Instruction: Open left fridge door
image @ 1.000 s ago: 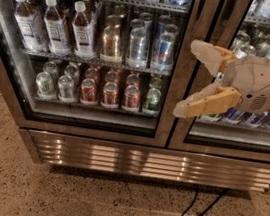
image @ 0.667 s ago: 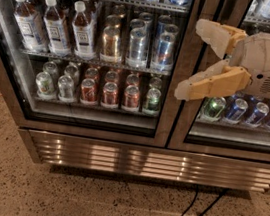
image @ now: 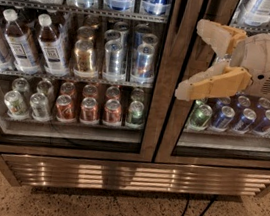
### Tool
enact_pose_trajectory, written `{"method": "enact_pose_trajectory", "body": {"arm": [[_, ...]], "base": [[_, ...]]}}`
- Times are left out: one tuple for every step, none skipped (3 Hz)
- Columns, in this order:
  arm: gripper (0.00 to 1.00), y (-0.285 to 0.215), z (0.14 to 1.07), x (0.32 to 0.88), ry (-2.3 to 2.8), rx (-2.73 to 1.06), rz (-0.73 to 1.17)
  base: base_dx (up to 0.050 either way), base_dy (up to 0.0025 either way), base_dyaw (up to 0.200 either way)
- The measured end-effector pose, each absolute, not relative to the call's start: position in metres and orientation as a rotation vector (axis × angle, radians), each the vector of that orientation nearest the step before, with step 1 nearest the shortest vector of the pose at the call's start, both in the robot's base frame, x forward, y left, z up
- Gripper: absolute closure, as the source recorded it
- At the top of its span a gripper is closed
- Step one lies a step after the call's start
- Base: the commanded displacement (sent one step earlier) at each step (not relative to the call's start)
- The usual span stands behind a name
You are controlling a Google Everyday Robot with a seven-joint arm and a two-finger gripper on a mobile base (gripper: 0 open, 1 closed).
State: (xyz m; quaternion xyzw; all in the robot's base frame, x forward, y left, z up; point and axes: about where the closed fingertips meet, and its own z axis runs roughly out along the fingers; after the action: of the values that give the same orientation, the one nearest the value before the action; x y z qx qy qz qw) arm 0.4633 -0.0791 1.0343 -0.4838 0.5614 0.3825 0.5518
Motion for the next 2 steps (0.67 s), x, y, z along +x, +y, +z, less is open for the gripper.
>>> {"method": "enact_pose_trajectory", "body": {"arm": [[0.00,-0.079,1.034,0.463,1.328,-1.145,0.905],[0.00,-0.065,1.040,0.443,1.340,-1.152,0.890]], "base": [[0.049,0.00001,0.000],[0.000,0.00000,-0.200]]}}
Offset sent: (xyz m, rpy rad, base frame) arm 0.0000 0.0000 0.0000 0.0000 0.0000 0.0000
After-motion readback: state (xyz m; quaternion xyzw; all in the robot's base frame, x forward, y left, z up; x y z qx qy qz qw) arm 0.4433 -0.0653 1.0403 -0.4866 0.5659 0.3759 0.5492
